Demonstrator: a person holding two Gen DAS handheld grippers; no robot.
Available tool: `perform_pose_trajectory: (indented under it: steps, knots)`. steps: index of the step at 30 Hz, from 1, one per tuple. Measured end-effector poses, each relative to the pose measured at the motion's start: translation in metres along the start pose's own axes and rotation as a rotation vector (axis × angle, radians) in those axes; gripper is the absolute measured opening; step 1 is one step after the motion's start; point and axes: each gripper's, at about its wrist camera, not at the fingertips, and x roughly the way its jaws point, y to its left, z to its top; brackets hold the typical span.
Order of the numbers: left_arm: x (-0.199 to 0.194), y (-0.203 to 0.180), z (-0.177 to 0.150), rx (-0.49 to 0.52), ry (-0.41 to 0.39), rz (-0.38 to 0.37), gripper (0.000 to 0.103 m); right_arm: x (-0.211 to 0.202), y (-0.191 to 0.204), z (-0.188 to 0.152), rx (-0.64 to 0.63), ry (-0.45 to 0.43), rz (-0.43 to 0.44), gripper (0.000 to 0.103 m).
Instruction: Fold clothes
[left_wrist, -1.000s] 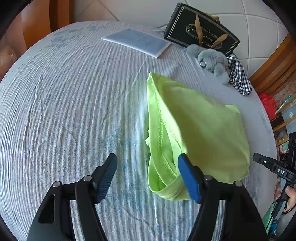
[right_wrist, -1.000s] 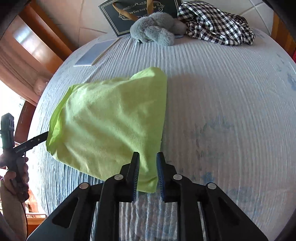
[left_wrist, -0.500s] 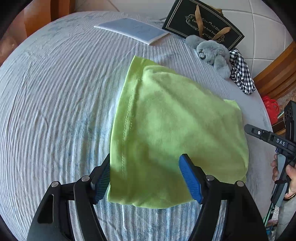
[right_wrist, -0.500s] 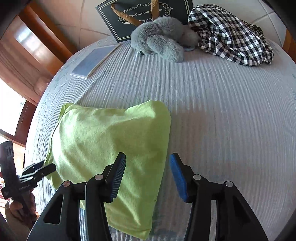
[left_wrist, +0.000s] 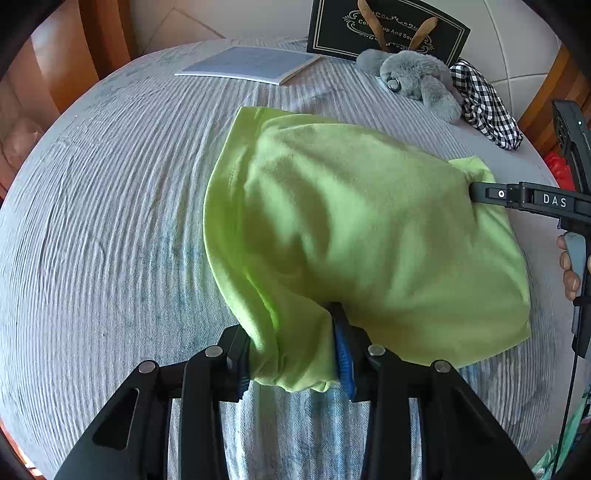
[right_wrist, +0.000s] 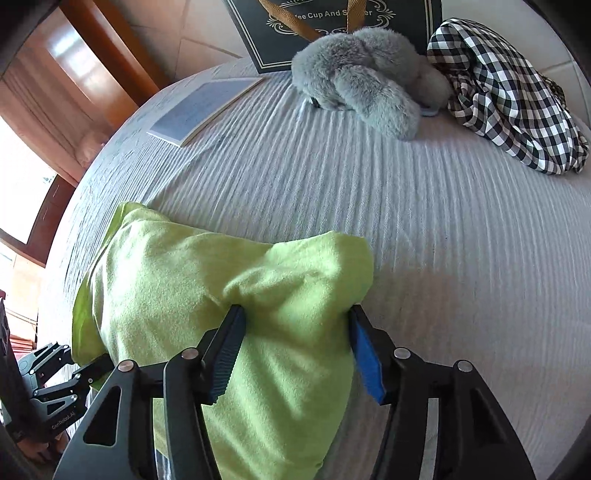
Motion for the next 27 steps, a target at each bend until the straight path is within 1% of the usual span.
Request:
perform_pose_trajectory:
  steps: [2,5,7,8,9,10,12,15,18,19,20,21,22,23,24,27]
  knots:
    - [-0.003,0.003,-0.001,-0.003,-0.007,-0.005,0.036,0.000,-0.002,-0.001,-0.019,-0.003,0.000,0.052]
    - [-0.004,0.005,0.000,-0.016,-0.008,-0.013,0.037,0.000,-0.004,-0.001,-0.030,-0.006,0.008,0.051]
    - [-0.006,0.001,0.000,-0.002,0.001,-0.002,0.036,0.001,-0.004,0.000,-0.040,-0.005,0.003,0.051]
    - [-0.007,-0.001,-0.001,0.005,0.006,0.004,0.030,0.001,-0.002,-0.001,-0.055,0.000,-0.008,0.048]
    - [-0.007,-0.003,-0.001,0.012,0.011,0.010,0.023,0.001,0.000,-0.001,-0.069,0.005,-0.017,0.040]
    - [-0.008,-0.005,-0.001,0.019,0.012,0.014,0.019,0.001,0.001,-0.002,-0.082,0.010,-0.002,0.034]
    - [-0.007,-0.007,-0.001,0.029,0.008,0.019,0.019,0.001,-0.001,-0.003,-0.095,0.004,0.001,0.032]
    - [-0.007,-0.001,0.002,0.020,0.010,-0.004,0.020,0.002,-0.005,0.000,-0.084,0.016,0.017,0.031]
    - [-0.008,-0.001,0.002,0.033,-0.002,-0.013,0.020,0.003,0.000,0.000,-0.100,0.019,-0.011,0.032]
    - [-0.008,-0.002,0.001,0.036,-0.007,-0.014,0.019,0.003,0.004,-0.001,-0.122,0.020,-0.034,0.031]
    - [-0.009,-0.003,0.000,0.039,-0.012,-0.016,0.012,0.004,0.010,-0.001,-0.149,0.026,-0.054,0.031]
    - [-0.010,-0.004,-0.001,0.043,-0.019,-0.013,0.012,0.005,0.016,-0.002,-0.176,0.031,-0.074,0.022]
    - [-0.011,-0.003,-0.003,0.054,-0.026,-0.012,0.011,0.005,0.021,-0.003,-0.189,0.033,-0.085,0.018]
    - [-0.012,0.001,-0.003,0.056,-0.029,-0.025,0.010,0.005,0.024,-0.003,-0.192,0.027,-0.099,0.015]
    - [-0.014,0.004,-0.004,0.058,-0.031,-0.039,0.010,0.000,0.025,-0.001,-0.168,0.011,-0.089,0.011]
    - [-0.028,0.018,0.002,0.048,-0.062,-0.105,0.009,-0.016,0.027,0.003,-0.096,-0.036,-0.058,0.010]
